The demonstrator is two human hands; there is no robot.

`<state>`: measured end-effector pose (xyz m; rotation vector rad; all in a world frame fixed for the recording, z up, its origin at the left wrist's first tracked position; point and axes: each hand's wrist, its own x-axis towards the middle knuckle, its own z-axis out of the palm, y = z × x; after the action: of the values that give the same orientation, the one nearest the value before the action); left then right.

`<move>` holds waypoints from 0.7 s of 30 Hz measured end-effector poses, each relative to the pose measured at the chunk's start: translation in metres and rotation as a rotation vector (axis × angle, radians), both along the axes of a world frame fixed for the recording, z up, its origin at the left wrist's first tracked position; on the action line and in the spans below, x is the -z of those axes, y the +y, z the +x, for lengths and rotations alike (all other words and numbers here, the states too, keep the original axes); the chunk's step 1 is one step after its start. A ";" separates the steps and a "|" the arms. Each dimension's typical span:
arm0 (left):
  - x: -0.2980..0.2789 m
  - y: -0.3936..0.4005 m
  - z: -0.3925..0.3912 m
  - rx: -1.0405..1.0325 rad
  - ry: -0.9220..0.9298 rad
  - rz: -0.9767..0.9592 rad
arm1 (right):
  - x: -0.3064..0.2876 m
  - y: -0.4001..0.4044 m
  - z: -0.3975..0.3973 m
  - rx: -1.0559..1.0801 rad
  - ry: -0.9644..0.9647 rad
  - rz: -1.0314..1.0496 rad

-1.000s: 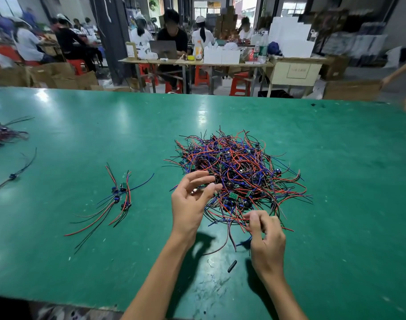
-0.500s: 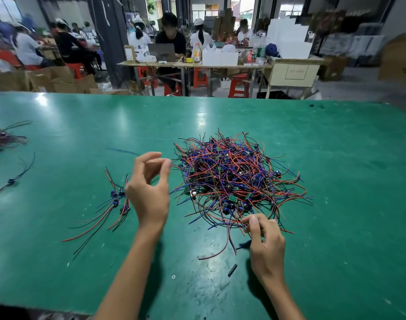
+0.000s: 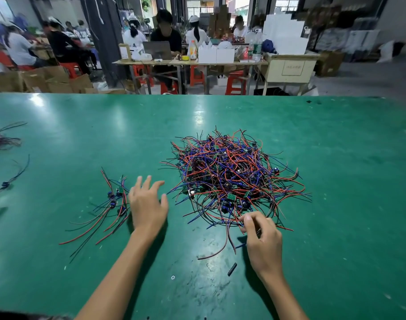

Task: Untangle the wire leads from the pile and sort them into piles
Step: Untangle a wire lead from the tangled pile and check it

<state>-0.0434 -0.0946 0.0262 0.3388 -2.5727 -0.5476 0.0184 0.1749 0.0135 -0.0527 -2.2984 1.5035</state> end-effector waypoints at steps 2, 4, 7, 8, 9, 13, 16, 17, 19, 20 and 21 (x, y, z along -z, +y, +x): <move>-0.001 0.016 -0.007 0.189 -0.045 0.185 | 0.002 0.001 0.000 -0.002 -0.027 0.019; 0.004 0.030 -0.009 0.299 -0.125 0.337 | 0.006 0.002 -0.001 -0.003 -0.040 0.022; 0.016 0.038 -0.008 0.251 0.006 0.357 | 0.009 0.002 -0.003 0.009 -0.063 0.027; 0.019 0.037 -0.008 0.210 0.050 0.361 | 0.009 0.002 -0.004 0.011 -0.070 0.020; 0.020 0.036 -0.008 0.178 0.069 0.380 | 0.009 0.002 -0.004 0.012 -0.074 0.010; 0.020 0.034 -0.006 0.121 0.094 0.502 | 0.009 0.002 -0.004 0.010 -0.074 0.026; 0.012 0.040 0.001 0.081 0.159 0.775 | 0.010 0.003 -0.006 0.010 -0.081 0.048; 0.008 0.044 0.005 0.093 0.150 1.045 | 0.010 0.004 -0.006 0.011 -0.081 0.050; -0.003 0.055 0.017 0.194 0.065 1.664 | 0.008 0.005 -0.007 0.007 -0.096 0.039; -0.004 0.060 0.023 0.255 0.024 1.845 | 0.007 0.004 -0.007 0.002 -0.108 0.034; -0.004 0.066 0.030 0.310 -0.014 1.911 | 0.004 0.002 -0.007 -0.010 -0.122 0.033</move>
<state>-0.0138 -0.0288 0.0303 0.4528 -1.2175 -2.8506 0.0114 0.1771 0.0100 -0.1276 -2.4220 1.5051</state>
